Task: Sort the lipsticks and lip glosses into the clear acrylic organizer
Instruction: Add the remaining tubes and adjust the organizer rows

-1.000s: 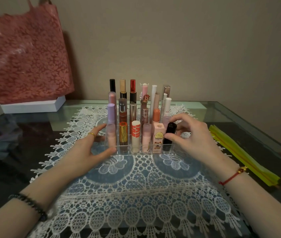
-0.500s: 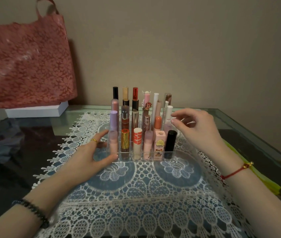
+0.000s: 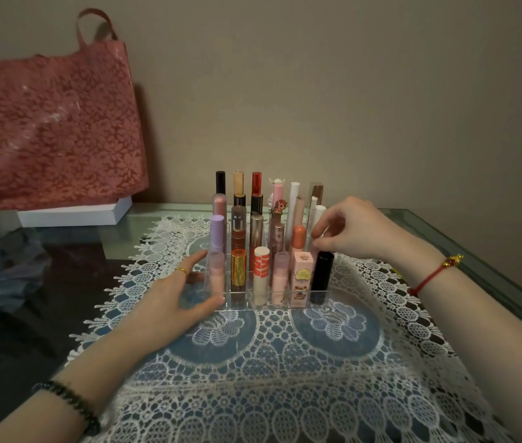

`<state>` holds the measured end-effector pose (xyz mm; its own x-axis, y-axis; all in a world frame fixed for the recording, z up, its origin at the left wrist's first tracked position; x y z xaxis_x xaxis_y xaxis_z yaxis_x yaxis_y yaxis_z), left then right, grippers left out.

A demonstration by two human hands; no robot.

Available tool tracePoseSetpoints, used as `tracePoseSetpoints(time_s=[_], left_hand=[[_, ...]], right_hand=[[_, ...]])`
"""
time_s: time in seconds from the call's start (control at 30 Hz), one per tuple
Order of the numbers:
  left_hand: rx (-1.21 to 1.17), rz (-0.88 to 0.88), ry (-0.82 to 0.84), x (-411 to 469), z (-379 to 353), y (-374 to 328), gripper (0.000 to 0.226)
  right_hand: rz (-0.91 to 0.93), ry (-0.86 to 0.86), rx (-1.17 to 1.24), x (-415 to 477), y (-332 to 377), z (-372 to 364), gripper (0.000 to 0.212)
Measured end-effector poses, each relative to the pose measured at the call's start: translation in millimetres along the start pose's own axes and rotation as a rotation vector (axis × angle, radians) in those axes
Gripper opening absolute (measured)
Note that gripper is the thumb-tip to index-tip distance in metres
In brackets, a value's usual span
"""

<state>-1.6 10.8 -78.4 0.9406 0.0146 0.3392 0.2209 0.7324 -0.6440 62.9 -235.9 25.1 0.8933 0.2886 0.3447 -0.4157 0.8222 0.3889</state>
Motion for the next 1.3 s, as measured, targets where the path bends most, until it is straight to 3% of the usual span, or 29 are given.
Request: tracePoseSetpoints(time_s=[0.43,0.67,0.77,0.97,1.3], left_hand=[[0.014,-0.006,0.005,-0.4,-0.3,-1.2,0.087],[0.032,-0.02,-0.009,0.8,-0.2,-0.6,0.085],[0.023,-0.019,-0.006,0.3,-0.8,-1.3,0.084],[0.001,-0.031,-0.007,0.1,0.1,-2.2,0.084],[-0.01,-0.02,-0.01,0.1,-0.8,-0.8,0.086]], right_hand=[[-0.008,-0.025,0.0,-2.4,0.0,2.6,0.006],[0.109,-0.224,0.087,-0.4,27.6,20.2,0.002],[0.183,-0.186,0.151,1.9,48.7,16.3,0.006],[0.305,-0.142,-0.009,7.7,72.8,-4.0,0.011],[0.258,-0.093,-0.064,13.9,74.8,-18.1,0.013]])
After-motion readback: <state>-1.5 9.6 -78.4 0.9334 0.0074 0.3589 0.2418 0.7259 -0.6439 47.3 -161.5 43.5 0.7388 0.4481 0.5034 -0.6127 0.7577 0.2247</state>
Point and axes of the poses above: each hand's wrist, its own x-axis towards the middle knuckle, its own z-axis out of the back of the hand, y = z × x, the point moved 2 cm from there along x, towards the middle knuckle, and after that the axes turned 5 degrees about -y, right-handed, at the moved point
